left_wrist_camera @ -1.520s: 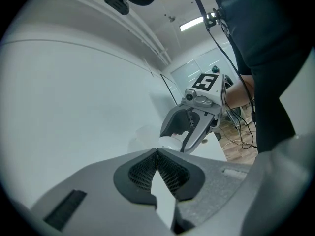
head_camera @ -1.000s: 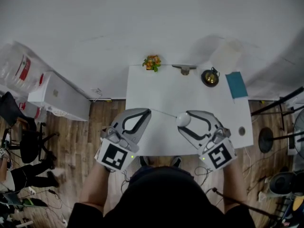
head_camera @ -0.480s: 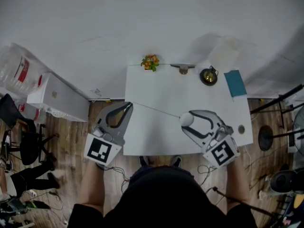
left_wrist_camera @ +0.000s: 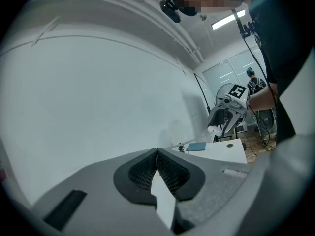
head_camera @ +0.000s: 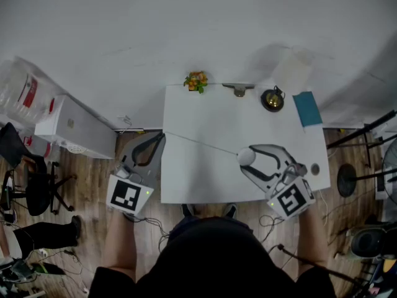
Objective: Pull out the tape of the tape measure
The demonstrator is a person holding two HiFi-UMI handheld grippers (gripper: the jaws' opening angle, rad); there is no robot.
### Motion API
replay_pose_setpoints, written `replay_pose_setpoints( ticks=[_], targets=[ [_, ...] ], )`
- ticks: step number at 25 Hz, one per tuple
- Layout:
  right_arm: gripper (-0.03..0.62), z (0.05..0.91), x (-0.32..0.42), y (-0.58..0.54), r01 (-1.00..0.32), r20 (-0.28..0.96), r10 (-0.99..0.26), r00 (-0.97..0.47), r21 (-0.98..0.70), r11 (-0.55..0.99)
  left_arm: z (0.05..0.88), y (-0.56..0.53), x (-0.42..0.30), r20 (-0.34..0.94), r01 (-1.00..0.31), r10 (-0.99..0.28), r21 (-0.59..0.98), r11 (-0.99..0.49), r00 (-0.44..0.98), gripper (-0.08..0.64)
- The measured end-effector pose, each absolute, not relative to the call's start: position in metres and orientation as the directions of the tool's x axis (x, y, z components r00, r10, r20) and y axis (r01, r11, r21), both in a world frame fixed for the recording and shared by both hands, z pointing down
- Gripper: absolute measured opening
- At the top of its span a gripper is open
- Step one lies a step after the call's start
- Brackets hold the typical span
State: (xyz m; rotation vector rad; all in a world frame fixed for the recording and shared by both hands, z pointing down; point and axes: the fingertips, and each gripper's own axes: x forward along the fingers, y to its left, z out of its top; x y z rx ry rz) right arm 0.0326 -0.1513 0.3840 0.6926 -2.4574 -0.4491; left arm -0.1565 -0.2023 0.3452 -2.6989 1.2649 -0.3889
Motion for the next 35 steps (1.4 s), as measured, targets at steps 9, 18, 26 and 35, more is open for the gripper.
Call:
replay_pose_setpoints(
  ticks=[9,18,26,35],
  targets=[
    [0.219,0.372,0.053,-0.162,-0.341,0.423,-0.525,-0.738,0.438,0.832,0.334,-0.219,-0.192,0.145,-0.782,-0.819,-0.244,-0.573,0.555,0.008],
    [0.219,0.376,0.074,-0.167,-0.331,0.462,-0.509,-0.726,0.414,0.848,0.334,-0.225,-0.210,0.139,-0.792,-0.837,-0.271,-0.547,0.530,0.009],
    [0.219,0.381,0.089,-0.167,-0.319,0.489,-0.509,-0.709,0.422,0.849,0.340,-0.228,-0.215,0.157,-0.811,-0.851,-0.258,-0.525,0.501,0.009],
    [0.219,0.381,0.117,-0.167,-0.360,0.496,-0.578,-0.648,0.470,0.806,0.335,-0.227,-0.230,0.091,-0.825,-0.861,-0.251,-0.506,0.500,0.008]
  ],
)
